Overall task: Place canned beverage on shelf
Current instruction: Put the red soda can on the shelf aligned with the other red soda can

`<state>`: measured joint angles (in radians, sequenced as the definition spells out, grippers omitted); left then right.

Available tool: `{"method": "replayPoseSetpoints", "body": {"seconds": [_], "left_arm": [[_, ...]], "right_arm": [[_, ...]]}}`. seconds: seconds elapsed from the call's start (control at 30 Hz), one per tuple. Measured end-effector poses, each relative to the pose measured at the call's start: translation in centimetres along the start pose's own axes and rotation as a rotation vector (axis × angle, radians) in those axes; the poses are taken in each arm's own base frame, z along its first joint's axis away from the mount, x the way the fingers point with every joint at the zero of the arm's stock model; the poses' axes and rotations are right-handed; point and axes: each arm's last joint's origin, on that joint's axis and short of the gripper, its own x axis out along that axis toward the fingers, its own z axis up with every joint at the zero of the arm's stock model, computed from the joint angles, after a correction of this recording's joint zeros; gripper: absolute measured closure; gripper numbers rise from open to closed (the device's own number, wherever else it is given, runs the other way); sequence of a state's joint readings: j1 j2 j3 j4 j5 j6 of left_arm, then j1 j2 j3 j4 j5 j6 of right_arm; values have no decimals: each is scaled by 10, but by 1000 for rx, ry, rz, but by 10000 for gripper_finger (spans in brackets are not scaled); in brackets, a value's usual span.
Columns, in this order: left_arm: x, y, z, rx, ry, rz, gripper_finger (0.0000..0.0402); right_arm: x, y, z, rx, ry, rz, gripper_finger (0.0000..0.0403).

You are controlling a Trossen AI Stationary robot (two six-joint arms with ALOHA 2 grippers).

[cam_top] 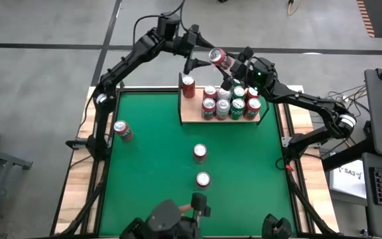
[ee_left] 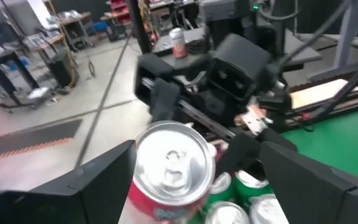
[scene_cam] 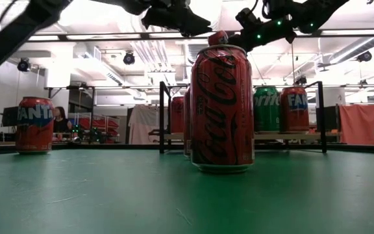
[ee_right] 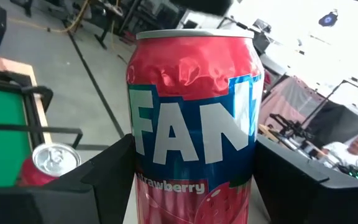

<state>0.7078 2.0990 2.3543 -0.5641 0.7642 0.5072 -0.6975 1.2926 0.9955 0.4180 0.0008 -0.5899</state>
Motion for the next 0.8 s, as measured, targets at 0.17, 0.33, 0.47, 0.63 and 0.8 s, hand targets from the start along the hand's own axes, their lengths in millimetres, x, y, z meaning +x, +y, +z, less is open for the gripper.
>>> {"method": "replayPoseSetpoints", "body": {"seconds": [0.17, 0.33, 0.47, 0.63, 0.8], "left_arm": [[0, 8, -11, 2, 13, 62, 75], [-2, 10, -9, 5, 8, 70, 75], [-1, 10, -10, -5, 12, 67, 75], [-1, 9, -11, -14, 18, 61, 72], [-1, 10, -13, -14, 48, 93, 54]], "right_arm": [[0, 1, 0, -6, 11, -9, 136], [0, 1, 0, -8, 16, -16, 136], [0, 2, -1, -5, 25, -9, 136], [0, 2, -2, 1, 36, -2, 136], [0, 5, -1, -14, 41, 8, 136]]}}
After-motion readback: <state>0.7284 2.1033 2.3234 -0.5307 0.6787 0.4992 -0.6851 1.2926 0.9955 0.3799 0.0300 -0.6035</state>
